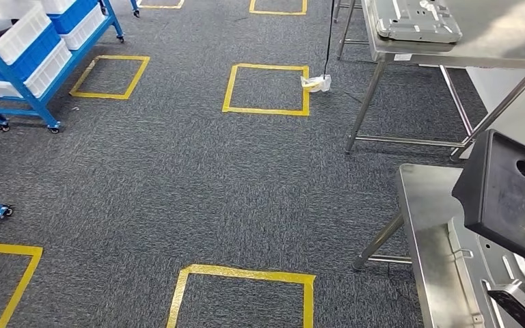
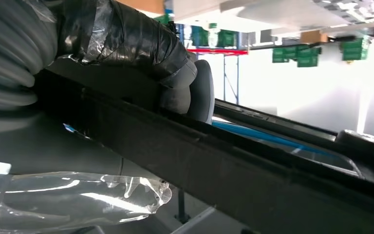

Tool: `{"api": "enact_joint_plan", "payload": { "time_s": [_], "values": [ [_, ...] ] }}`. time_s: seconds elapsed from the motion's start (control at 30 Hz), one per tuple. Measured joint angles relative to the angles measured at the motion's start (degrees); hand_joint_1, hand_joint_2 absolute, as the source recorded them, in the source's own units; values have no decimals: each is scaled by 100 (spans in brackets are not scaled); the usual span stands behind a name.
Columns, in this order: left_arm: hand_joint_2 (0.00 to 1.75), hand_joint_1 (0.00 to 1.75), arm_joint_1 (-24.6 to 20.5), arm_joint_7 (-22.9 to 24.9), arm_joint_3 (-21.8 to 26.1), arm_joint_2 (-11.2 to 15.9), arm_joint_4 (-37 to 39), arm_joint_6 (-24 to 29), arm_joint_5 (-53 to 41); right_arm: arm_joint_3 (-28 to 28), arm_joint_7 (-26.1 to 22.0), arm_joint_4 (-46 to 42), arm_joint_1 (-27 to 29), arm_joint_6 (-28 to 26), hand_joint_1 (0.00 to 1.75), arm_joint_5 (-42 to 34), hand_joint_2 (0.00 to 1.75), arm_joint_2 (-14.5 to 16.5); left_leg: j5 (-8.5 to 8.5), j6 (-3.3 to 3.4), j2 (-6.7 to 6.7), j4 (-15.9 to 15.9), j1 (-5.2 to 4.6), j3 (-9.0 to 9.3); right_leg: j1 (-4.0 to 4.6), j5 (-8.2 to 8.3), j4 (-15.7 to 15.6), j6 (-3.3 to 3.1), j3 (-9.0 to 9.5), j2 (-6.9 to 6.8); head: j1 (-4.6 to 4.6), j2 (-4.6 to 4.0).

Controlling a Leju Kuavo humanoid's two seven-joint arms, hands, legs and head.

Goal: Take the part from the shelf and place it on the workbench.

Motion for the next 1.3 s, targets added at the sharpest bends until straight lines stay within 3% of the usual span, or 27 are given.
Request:
{"api": "enact_joint_plan", "payload": {
  "time_s": [0.07, 0.13, 0.2, 0.23, 0.27, 0.3, 0.37, 0.4, 0.5, 0.57, 0.63, 0.7, 0.73, 0.77, 0.8, 0.87, 0.93, 1.0, 1.03, 1.1, 1.13, 1.2, 1.23, 1.27, 1.3],
  "values": [
    [175, 0, -6, 4, 3, 4, 0, -1, -18, 35, 15, 10, 6, -1, 175, 34, 175, 21, 93, 80, 166, -125, 20, 32, 31, -126, 156, 32, -99, -244, 6, 0],
    [175, 0, 5, 4, 9, 4, 0, 0, -31, 71, 35, 25, -3, -2, 175, 63, 175, 43, 143, 130, 324, -190, 16, 32, 52, -479, 701, 45, -343, -617, 15, 0],
    [175, 0, 19, 4, 15, 5, 0, 4, -44, 120, 65, 51, 2, -2, 175, 84, 175, 80, 143, 136, 481, -178, 0, 12, 32, -727, 1271, 83, -572, -740, 19, 0],
    [175, 0, 23, 4, 17, 5, 0, 9, -49, 150, 87, 68, 11, -2, 175, 101, 175, 104, 134, 129, 558, -166, -3, 3, 20, -711, 1338, 102, -579, -761, 18, 0],
    [175, 0, 24, 4, 19, 3, 0, 16, -51, 178, 117, 83, 21, -2, 175, 126, 175, 128, 121, 118, 632, -151, -3, -3, 8, -600, 1194, 119, -477, -792, 18, 0],
    [175, 0, 23, 4, 21, -3, -1, 25, -53, 204, 156, 96, 32, -2, 175, 161, 175, 154, 101, 100, 702, -130, -2, -4, -2, -431, 858, 131, -272, -866, 19, 0],
    [175, 0, 22, 3, 24, -10, -1, 50, -55, 254, 228, 119, 50, -2, 175, 230, 175, 212, 47, 38, 818, -80, -17, 0, 15, -205, 199, 100, 106, -1072, 18, 1],
    [175, 0, 18, 2, 26, -13, -1, 61, -55, 279, 254, 127, 60, -2, 175, 255, 175, 240, 22, 3, 866, -57, -27, 12, 32, -163, 23, 67, 196, -1133, 17, 1],
    [175, 0, -10, 0, 28, -18, 0, 79, -55, 328, 284, 140, 93, -3, 175, 285, 175, 301, -22, -92, 993, -40, -37, 53, 53, -141, -26, -42, 180, -1009, 15, 0],
    [175, 0, -25, -1, 28, -21, 0, 82, -56, 339, 289, 141, 101, -5, 175, 287, 175, 324, -182, -155, 782, 143, -9, -7, 31, -109, -55, -123, 173, -889, 11, 0],
    [175, 0, -22, -3, 30, -24, 0, 81, -57, 347, 292, 141, 99, -7, 175, 288, 175, 347, -553, -190, 446, 769, 21, -280, 32, -81, -71, -183, 156, -776, 8, 0],
    [175, 0, -7, -3, 30, -27, 0, 79, -57, 358, 295, 143, 103, -7, 175, 288, 175, 373, -845, -190, 348, 1512, 27, -640, 56, -66, -64, -208, 127, -644, 8, 0],
    [175, 0, -1, -2, 30, -28, 0, 78, -57, 364, 295, 144, 105, -7, 175, 288, 175, 384, -836, -181, 341, 1658, 27, -720, 67, -60, -58, -213, 117, -568, 8, 0],
    [175, 0, 5, -2, 30, -28, 0, 77, -57, 369, 295, 145, 106, -7, 175, 288, 175, 394, -707, -163, 328, 1565, 27, -685, 74, -56, -48, -214, 111, -488, 8, 0],
    [175, 0, 9, -2, 30, -29, 0, 77, -56, 372, 295, 147, 106, -7, 175, 288, 175, 401, -492, -139, 285, 1250, 27, -543, 77, -53, -38, -212, 110, -409, 8, 0],
    [175, 0, 17, -2, 31, -27, 0, 79, -56, 377, 296, 149, 105, -7, 175, 288, 175, 410, -127, -90, 36, 441, 26, -181, 77, -42, -12, -190, 96, -267, 9, 0],
    [175, 0, 16, -2, 33, -25, 0, 81, -57, 381, 299, 151, 108, -4, 175, 288, 175, 416, -23, -59, -110, 60, 16, -23, 67, -12, -5, -131, 63, -140, 9, 0],
    [175, 0, 0, -2, 36, -26, 0, 81, -57, 390, 312, 157, 114, 5, 175, 288, 175, 431, 8, -19, 7, 13, 6, -8, 53, 39, -36, -45, 35, -9, 9, 0],
    [175, 0, -9, -2, 36, -27, 0, 81, -57, 398, 327, 165, 118, 13, 175, 290, 175, 445, 44, 20, 83, -28, 9, 6, 50, 33, -25, -19, 17, -45, 11, 0],
    [175, 0, -16, -2, 38, -31, 0, 81, -59, 432, 368, 203, 75, 36, 175, 311, 175, 486, 120, 104, 245, -121, 21, 17, 70, -178, 252, 10, -122, -361, 19, 0],
    [175, 0, -12, 0, 40, -31, 0, 79, -60, 465, 393, 234, 34, 50, 175, 338, 175, 522, 140, 130, 325, -139, 17, 7, 69, -375, 556, 16, -255, -568, 23, 0],
    [175, 0, 3, 17, 45, -30, 0, 75, -64, 577, 449, 337, -90, 80, 175, 412, 175, 632, 148, 145, 478, -141, 5, -27, 52, -716, 1254, 54, -550, -739, 25, 0],
    [175, 0, 6, 27, 46, -28, 0, 73, -69, 659, 481, 414, -161, 94, 175, 447, 175, 702, 147, 143, 558, -135, 2, -36, 38, -761, 1444, 72, -616, -759, 25, 0],
    [175, 0, 7, 35, 47, -27, 0, 73, -80, 754, 515, 505, -246, 105, 175, 476, 175, 771, 142, 136, 640, -128, 1, -41, 24, -694, 1415, 86, -568, -778, 26, 0],
    [175, 0, 2, 38, 48, -27, 0, 73, -95, 854, 551, 600, -338, 111, 175, 496, 175, 835, 133, 122, 718, -116, 1, -41, 14, -535, 1150, 94, -400, -821, 26, 0]
  ]
}}
